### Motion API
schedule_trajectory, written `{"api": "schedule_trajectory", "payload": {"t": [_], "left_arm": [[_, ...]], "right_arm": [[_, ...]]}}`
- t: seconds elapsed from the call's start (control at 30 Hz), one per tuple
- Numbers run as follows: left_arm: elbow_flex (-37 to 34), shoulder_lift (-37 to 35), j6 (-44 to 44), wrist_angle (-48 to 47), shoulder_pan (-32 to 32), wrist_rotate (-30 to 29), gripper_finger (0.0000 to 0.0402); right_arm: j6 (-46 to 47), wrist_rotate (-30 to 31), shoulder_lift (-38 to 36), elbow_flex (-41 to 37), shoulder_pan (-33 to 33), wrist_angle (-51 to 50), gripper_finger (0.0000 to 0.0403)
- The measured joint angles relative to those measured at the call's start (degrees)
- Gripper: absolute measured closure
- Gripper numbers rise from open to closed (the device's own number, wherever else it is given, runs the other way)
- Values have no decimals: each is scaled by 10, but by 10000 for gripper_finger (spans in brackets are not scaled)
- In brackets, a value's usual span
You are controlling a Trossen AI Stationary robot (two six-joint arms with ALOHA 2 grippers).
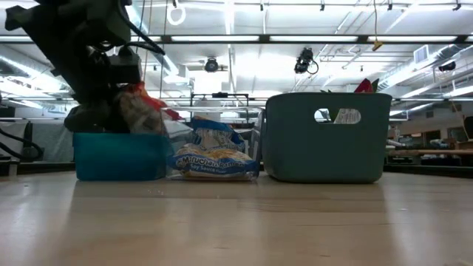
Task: Sort Maruchan noodles
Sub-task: Put the orange noodle pack into the left blue bin
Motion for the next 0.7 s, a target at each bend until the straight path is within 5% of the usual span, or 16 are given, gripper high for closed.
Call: {"api": "schedule_trajectory", "payload": {"t": [0.17, 0.37, 0.53, 0.7], "left_arm": [[0, 0, 56, 17, 12, -2, 257], [53, 0, 35, -67, 11, 22, 180], [114, 0, 33, -119, 11, 157, 125], [145, 0, 10, -114, -1, 279, 123]], "right_arm": [[-4, 0, 0, 0, 0, -1, 244], [-4, 0, 0, 0, 0, -3, 244], [-4, -1, 0, 0, 0, -3, 244], [-1, -1, 0, 0, 0, -1, 244]]}}
